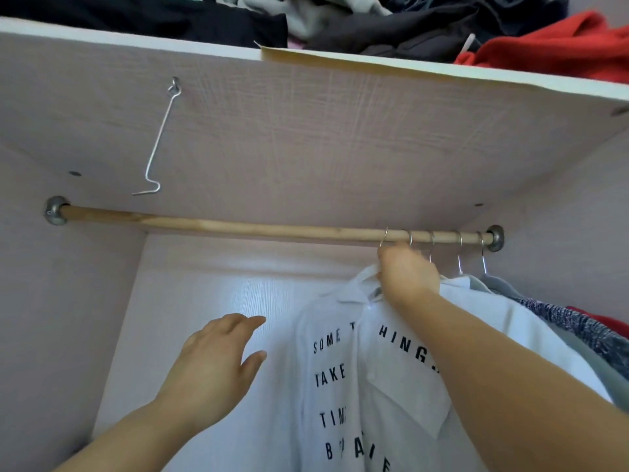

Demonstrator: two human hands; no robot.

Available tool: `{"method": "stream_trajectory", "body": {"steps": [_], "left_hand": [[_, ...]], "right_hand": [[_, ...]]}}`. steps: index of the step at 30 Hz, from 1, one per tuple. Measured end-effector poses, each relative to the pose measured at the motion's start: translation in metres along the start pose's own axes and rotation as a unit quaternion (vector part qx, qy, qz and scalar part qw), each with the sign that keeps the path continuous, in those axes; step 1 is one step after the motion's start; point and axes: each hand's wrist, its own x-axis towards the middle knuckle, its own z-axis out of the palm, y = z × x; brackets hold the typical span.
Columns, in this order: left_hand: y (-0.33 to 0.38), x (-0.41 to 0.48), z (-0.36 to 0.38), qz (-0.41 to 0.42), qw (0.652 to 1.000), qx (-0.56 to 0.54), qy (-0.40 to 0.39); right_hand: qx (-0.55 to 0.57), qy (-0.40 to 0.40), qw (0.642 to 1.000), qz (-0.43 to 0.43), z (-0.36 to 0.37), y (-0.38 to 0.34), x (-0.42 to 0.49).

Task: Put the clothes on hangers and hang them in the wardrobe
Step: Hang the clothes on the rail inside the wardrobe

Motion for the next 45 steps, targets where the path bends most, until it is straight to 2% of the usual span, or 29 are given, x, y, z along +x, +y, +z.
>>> {"method": "stream_trajectory", "body": {"steps": [8,11,14,18,26,30,35,40,45], "left_hand": [[-0.001,-0.015,0.008,0.002,0.999,-0.005,-0.032],[0.001,-0.02,0.007,-0.006,0.999,-0.015,-0.042],[0.0,-0.033,0.005,-0.019,0.998,-0.03,-0.059],[-0.01,-0.072,0.005,-0.063,0.992,-0.05,-0.101],[-0.048,-0.229,0.016,-0.155,0.956,-0.011,-0.248],[-0.055,-0.332,0.017,-0.219,0.914,0.001,-0.341],[-0.048,-0.461,-0.006,-0.319,0.853,0.011,-0.412],[-0.016,-0.573,-0.062,-0.499,0.763,0.049,-0.408],[0.055,-0.668,-0.133,-0.673,0.641,0.115,-0.352]], "right_hand": [[-0.023,-0.04,0.999,0.012,0.02,-0.007,-0.017],[-0.067,0.014,0.997,-0.04,0.029,-0.01,-0.035],[-0.039,0.03,0.993,-0.105,0.043,-0.019,-0.068],[0.07,-0.019,0.984,-0.163,0.067,-0.045,-0.141],[0.184,-0.219,0.937,-0.201,0.104,-0.11,-0.33],[0.213,-0.293,0.906,-0.217,0.116,-0.142,-0.424],[0.252,-0.387,0.839,-0.287,0.121,-0.182,-0.525],[0.308,-0.455,0.743,-0.384,0.104,-0.222,-0.607],[0.354,-0.462,0.617,-0.529,0.061,-0.251,-0.68]]}}
